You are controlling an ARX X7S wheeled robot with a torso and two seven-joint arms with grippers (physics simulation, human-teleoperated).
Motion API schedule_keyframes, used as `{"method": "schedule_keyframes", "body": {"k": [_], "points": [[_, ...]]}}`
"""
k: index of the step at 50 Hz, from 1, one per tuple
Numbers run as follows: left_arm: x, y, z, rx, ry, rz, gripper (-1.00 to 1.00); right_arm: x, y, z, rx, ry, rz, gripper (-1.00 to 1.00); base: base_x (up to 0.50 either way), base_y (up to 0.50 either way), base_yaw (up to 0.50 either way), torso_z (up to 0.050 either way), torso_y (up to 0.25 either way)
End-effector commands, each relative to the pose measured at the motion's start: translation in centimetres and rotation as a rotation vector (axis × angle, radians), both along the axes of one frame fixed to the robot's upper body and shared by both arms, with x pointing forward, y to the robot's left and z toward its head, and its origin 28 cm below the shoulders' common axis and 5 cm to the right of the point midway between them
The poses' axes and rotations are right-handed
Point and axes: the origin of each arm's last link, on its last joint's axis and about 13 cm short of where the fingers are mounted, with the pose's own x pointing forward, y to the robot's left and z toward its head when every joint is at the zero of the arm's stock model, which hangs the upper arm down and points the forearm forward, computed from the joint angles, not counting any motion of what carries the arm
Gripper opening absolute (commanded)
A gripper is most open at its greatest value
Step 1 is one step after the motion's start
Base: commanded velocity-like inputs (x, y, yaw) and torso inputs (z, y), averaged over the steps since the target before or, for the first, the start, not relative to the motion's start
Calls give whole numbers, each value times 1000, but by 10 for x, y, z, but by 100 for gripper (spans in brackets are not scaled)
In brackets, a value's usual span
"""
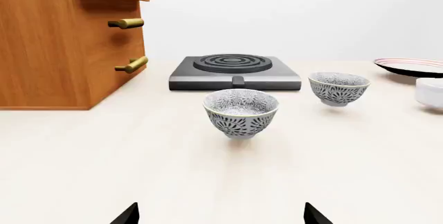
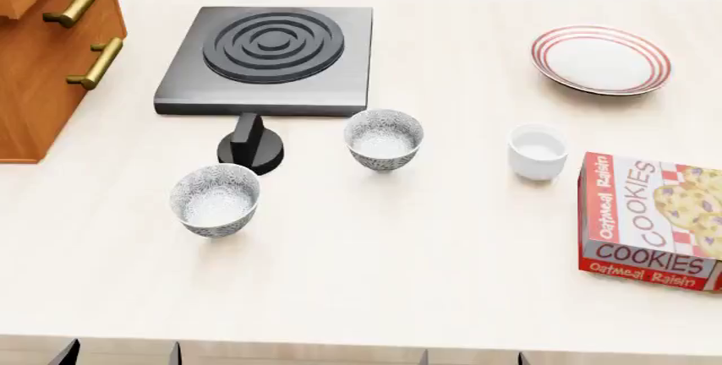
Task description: Pick the akita bowl next to the ramekin and place it on the plate.
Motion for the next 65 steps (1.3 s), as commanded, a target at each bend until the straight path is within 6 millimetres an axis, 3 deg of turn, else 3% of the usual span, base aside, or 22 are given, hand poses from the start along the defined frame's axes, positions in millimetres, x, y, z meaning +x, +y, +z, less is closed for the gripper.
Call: {"method": "schedule_keyframes", "body": {"k": [1,27,47,65], "points": [[1,0,1,-5,-1,7,100,0,1,2,-7,0,1,100,0,0,0,0,0],[-5,3,11,-22,-40,-40,100,-1,2,7,-25,-2,-16,100,0,0,0,0,0],[-22,15,67,-16,-170,-73,100,-15,4,49,-94,-116,-40,100,0,0,0,0,0],[-22,22,120,-38,-295,-71,100,-26,8,87,-125,-176,-22,100,0,0,0,0,0]]}}
